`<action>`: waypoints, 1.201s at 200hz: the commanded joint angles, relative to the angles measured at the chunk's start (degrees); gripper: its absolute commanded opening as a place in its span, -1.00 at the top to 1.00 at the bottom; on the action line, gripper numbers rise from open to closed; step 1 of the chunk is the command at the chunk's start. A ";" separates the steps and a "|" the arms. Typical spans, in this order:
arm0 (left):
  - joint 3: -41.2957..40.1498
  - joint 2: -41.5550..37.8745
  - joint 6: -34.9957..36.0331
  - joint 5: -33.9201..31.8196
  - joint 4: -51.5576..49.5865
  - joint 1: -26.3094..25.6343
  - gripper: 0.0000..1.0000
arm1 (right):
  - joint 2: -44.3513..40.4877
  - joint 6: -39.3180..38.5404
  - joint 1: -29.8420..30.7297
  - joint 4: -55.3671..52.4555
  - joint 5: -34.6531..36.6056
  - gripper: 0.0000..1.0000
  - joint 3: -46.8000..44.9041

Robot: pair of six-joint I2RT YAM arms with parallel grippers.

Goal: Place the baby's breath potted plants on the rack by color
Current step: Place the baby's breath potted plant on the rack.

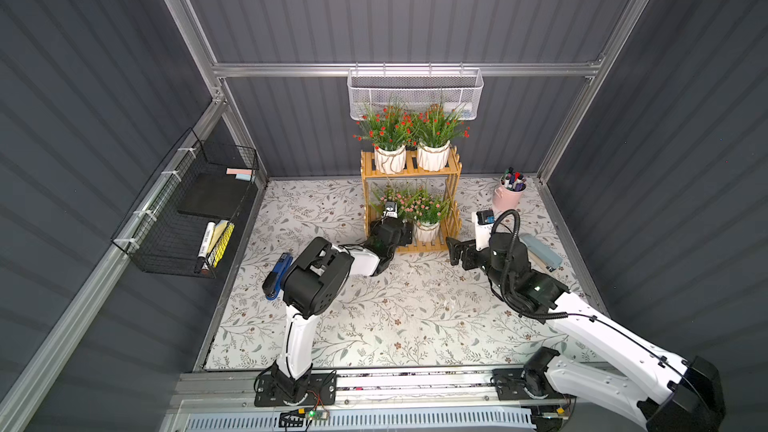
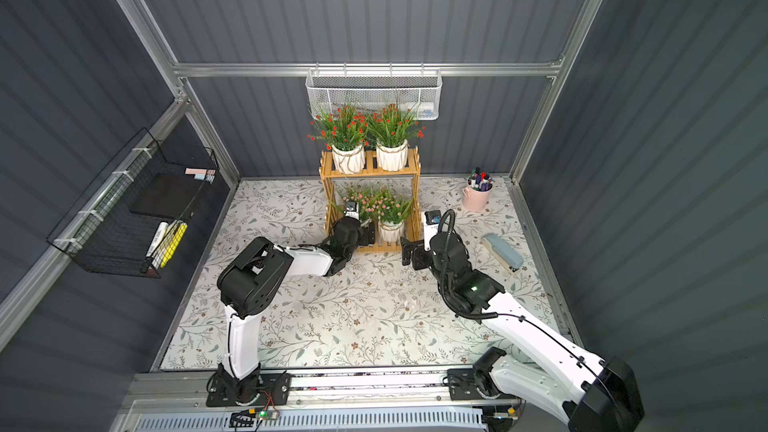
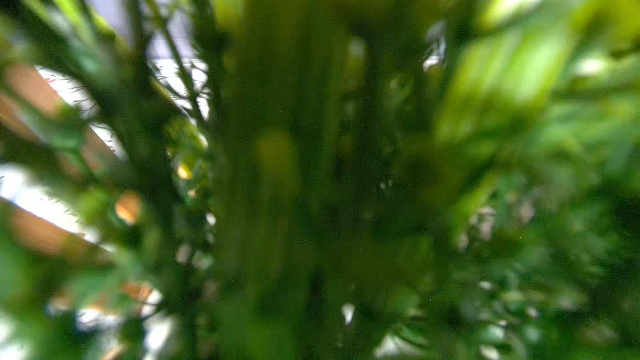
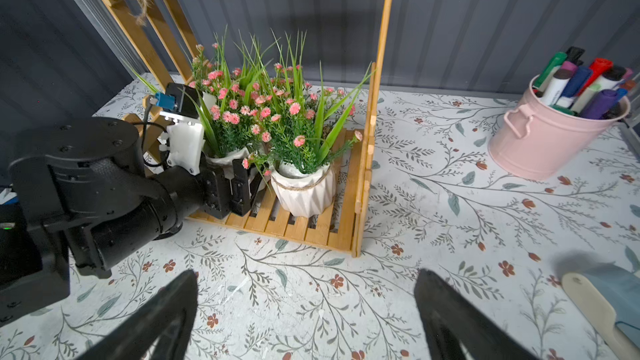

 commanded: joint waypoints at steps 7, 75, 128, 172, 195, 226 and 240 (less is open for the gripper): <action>1.04 0.49 0.77 0.06 1.32 0.43 -0.47 | -0.08 -0.03 -0.15 -0.05 0.87 -0.98 -0.95; -0.77 -2.06 2.62 -1.37 0.81 0.04 -0.62 | 0.46 0.16 -0.20 0.68 0.68 -0.98 -1.12; -1.92 -3.28 3.51 -3.21 0.05 -1.04 -0.57 | 0.27 0.99 -0.29 1.67 0.90 -0.98 -1.74; -3.08 -4.09 2.78 -4.04 -0.26 -1.59 -0.70 | -0.14 2.17 -0.25 2.66 0.53 -0.98 -2.83; -2.72 -5.08 3.07 -4.88 -1.72 -2.35 -0.99 | -0.35 1.91 -0.29 2.87 0.77 -0.98 -3.26; -1.84 -7.06 2.67 -5.87 -5.14 -3.04 -0.99 | -0.10 2.34 -0.24 3.66 0.49 -0.98 -3.56; -1.02 -7.82 1.48 -5.67 -7.85 -3.26 -0.99 | 0.02 2.69 -0.24 4.02 0.20 -0.98 -3.80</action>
